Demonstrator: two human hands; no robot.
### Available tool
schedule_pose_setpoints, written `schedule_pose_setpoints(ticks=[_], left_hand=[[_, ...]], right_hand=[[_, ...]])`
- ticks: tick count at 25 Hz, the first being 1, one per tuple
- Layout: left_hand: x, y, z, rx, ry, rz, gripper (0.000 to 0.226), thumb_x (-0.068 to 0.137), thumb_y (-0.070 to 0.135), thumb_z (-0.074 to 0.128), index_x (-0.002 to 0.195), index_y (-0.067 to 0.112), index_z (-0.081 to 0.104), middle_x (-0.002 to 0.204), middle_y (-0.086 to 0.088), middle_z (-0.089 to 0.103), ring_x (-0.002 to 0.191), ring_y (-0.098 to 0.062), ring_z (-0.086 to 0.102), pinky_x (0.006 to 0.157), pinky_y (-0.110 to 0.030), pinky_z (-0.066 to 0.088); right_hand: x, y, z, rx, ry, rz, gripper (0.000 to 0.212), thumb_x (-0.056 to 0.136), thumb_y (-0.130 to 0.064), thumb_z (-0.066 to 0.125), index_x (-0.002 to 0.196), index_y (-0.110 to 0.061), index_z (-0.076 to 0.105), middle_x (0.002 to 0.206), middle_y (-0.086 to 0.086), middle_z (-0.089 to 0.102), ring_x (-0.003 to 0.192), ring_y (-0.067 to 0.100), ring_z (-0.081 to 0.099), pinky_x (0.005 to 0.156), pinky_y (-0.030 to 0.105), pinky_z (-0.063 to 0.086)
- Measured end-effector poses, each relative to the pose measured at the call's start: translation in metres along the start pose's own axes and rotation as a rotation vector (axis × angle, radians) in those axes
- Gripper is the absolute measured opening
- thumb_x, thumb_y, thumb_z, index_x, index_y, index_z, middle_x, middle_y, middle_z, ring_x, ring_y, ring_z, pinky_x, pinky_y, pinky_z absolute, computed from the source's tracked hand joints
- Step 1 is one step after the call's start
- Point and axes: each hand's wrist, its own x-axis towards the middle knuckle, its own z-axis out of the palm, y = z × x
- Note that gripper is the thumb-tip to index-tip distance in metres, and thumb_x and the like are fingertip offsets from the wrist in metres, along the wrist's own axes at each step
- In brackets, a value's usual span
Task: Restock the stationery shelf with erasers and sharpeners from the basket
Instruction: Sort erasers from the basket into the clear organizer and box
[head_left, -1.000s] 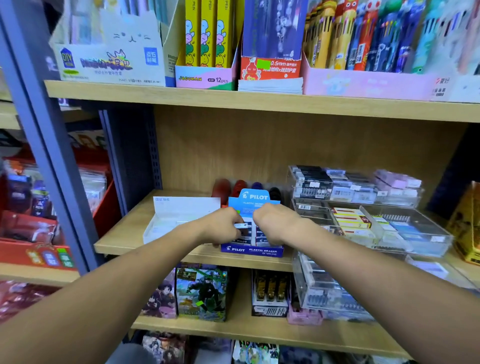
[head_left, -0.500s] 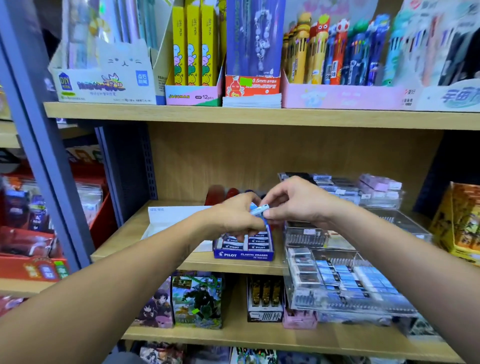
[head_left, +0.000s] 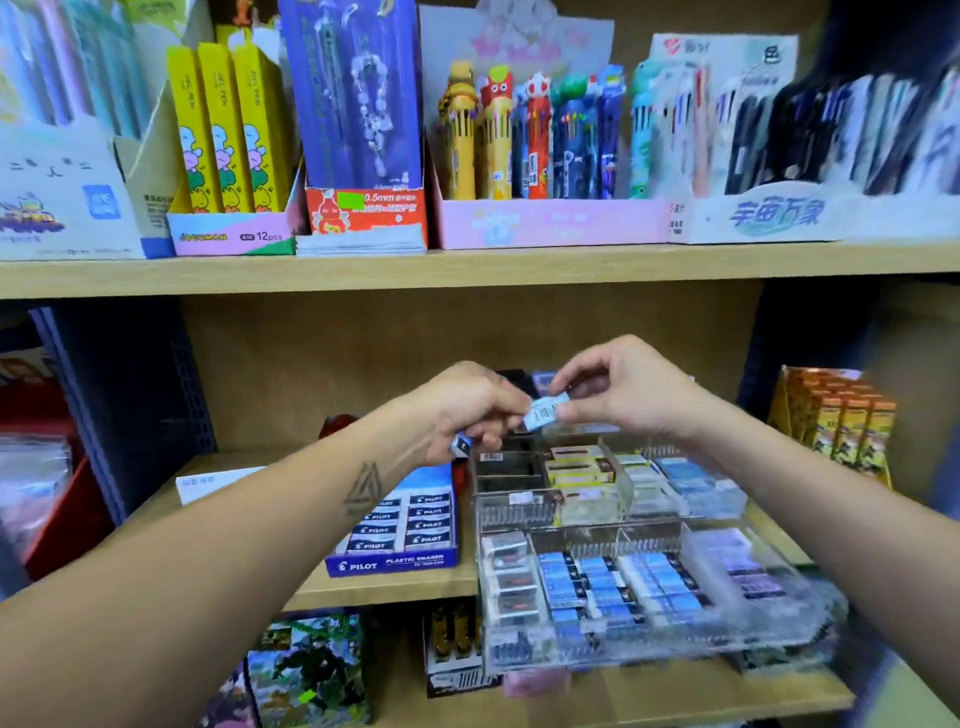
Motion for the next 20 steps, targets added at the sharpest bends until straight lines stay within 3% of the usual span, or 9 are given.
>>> schedule_pose_setpoints(ticks=[3,5,7,10,16,20], left_hand=[[0.030,0.018,0.016,0.197,0.109,0.042,0.018,0.088,-0.002,0.061,0.103,-0.012,0.064,0.064,-0.013,0.055,0.033,-0.009,0.035,0.038,-0.017,0.028],[0.050,0.028,0.017,0.630,0.203,0.147,0.022,0.090,0.005,0.060,0.111,0.003,0.066,0.084,-0.011,0.066,0.051,-0.013,0.051,0.042,-0.018,0.034],[0.065,0.030,0.012,1.036,0.234,0.289,0.035,0.089,0.006,0.057,0.123,0.015,0.064,0.114,-0.006,0.067,0.084,-0.018,0.061,0.057,-0.020,0.044],[0.075,0.019,0.003,1.320,0.173,0.372,0.036,0.091,0.009,0.054,0.121,0.023,0.068,0.119,-0.005,0.069,0.098,-0.023,0.064,0.078,-0.032,0.054],[0.084,0.002,0.001,1.477,0.105,0.375,0.054,0.092,0.006,0.044,0.137,0.032,0.058,0.135,-0.004,0.063,0.112,-0.028,0.062,0.084,-0.033,0.054],[0.081,0.002,0.002,1.527,0.066,0.397,0.050,0.090,0.007,0.044,0.132,0.031,0.060,0.132,-0.002,0.062,0.109,-0.030,0.061,0.084,-0.039,0.055]], right_hand=[[0.014,0.020,-0.016,-0.113,0.045,0.015,0.025,0.071,-0.007,0.087,0.089,-0.019,0.075,0.085,0.007,0.075,0.080,0.021,0.073,0.072,0.031,0.058],[0.028,0.039,-0.028,-0.221,0.156,0.078,0.021,0.076,-0.016,0.085,0.093,-0.021,0.074,0.083,0.002,0.074,0.078,0.019,0.071,0.073,0.032,0.058],[0.039,0.055,-0.037,-0.266,0.259,0.162,0.020,0.080,-0.023,0.082,0.098,-0.018,0.074,0.086,-0.001,0.073,0.077,0.013,0.069,0.072,0.027,0.055],[0.050,0.068,-0.041,-0.266,0.243,0.227,0.019,0.083,-0.023,0.080,0.100,-0.017,0.075,0.081,-0.006,0.071,0.070,0.005,0.065,0.064,0.019,0.048],[0.059,0.071,-0.038,-0.344,0.165,0.230,0.017,0.085,-0.023,0.078,0.102,-0.020,0.077,0.093,-0.006,0.074,0.086,0.008,0.067,0.078,0.023,0.050],[0.057,0.068,-0.043,-0.338,0.128,0.215,0.010,0.086,-0.018,0.077,0.095,-0.021,0.076,0.080,-0.010,0.071,0.070,0.003,0.064,0.067,0.021,0.048]])
